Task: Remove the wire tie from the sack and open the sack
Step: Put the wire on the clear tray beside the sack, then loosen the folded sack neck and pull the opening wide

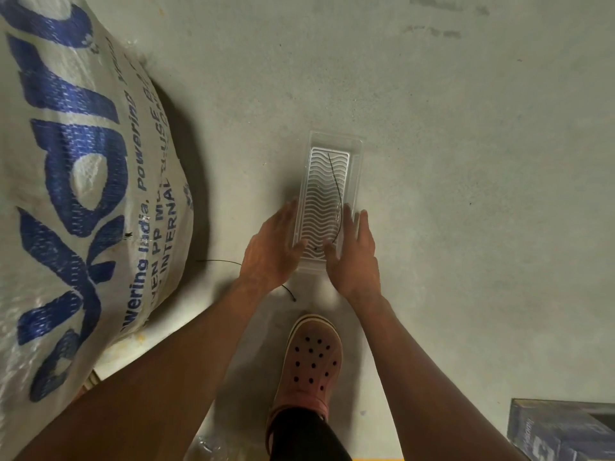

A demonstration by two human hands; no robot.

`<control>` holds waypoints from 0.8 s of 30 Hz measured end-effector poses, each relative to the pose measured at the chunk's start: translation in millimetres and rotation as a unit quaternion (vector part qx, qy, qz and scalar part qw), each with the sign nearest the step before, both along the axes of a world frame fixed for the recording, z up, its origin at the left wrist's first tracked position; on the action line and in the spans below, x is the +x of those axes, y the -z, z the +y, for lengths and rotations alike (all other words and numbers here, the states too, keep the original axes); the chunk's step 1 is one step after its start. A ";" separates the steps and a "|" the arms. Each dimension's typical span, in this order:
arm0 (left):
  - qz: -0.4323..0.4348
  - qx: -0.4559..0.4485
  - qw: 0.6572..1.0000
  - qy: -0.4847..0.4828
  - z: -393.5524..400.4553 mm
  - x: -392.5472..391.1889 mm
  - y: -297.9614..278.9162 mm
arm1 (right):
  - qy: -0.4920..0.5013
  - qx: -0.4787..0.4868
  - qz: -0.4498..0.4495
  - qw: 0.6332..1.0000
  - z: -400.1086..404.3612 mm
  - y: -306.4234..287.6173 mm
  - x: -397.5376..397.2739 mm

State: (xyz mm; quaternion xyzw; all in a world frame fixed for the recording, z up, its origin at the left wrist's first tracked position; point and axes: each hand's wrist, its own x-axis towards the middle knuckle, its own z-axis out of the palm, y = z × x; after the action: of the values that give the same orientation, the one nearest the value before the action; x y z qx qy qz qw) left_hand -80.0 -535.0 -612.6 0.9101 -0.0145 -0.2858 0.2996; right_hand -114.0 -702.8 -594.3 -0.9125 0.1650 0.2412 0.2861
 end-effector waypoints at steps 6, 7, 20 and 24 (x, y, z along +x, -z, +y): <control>-0.031 -0.029 0.999 -0.035 3.0 21.6 -80.1 | 0.036 0.041 -0.036 0.998 8.3 -75.8 15.8; -0.032 -0.043 0.998 -0.046 3.8 29.6 -99.6 | 0.035 0.047 -0.046 0.997 10.9 -94.7 24.4; -0.198 -0.111 0.964 -0.141 99.3 116.5 -387.6 | -0.036 0.130 -0.231 0.963 121.7 -369.8 158.5; -0.241 -0.108 0.946 -0.190 174.6 111.2 -455.7 | -0.096 0.169 -0.258 0.946 182.9 -422.4 170.3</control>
State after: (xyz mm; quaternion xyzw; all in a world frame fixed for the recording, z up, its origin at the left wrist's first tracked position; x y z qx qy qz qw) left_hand 31.2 -360.4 -157.0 0.8999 0.0564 0.0073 0.4324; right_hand 56.3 -519.8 -171.9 -0.8934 -0.0462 0.0483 0.4443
